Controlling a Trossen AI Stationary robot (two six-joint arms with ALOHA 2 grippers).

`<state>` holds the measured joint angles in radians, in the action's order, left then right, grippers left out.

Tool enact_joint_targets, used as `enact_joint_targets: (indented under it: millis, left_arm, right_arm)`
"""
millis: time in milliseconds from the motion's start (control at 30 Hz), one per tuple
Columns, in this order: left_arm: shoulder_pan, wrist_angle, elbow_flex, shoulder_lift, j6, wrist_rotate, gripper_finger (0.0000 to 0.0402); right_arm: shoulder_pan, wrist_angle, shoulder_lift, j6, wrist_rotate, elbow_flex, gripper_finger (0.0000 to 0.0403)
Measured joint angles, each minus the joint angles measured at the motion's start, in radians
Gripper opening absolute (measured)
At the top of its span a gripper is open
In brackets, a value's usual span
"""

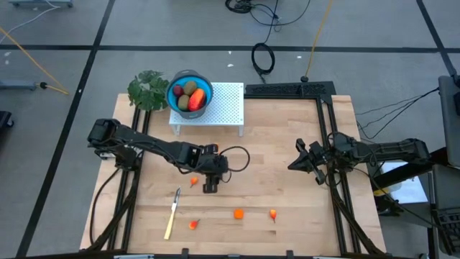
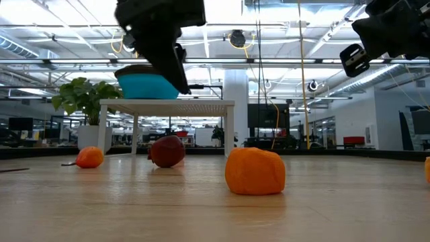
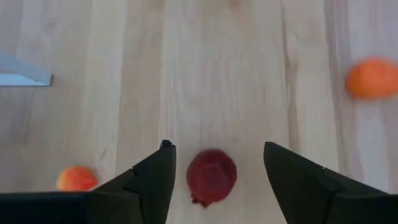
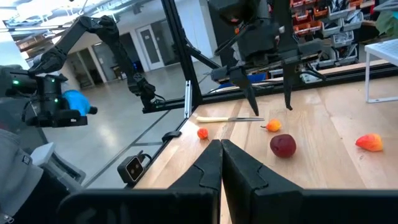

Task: Pick & Place Fruit
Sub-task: Put the pomegranate into the blue strainer bowl on the shelf

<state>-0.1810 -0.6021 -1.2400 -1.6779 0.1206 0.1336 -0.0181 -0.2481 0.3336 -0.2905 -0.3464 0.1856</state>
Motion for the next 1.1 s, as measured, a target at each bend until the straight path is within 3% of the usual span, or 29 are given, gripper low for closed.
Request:
enact_joint_targets:
  millis: [233, 1100]
  left_arm:
    - [0.005, -0.007, 0.001, -0.033, -0.112, -0.037, 0.0249]
    - [0.037, -0.039, 0.001, -0.205, -0.118, -0.043, 0.0264]
  right_arm:
    - [0.000, 0.000, 0.000, 0.023, 0.000, 0.000, 0.0000]
    - [0.000, 0.021, -0.021, 0.015, -0.001, 0.002, 0.0000]
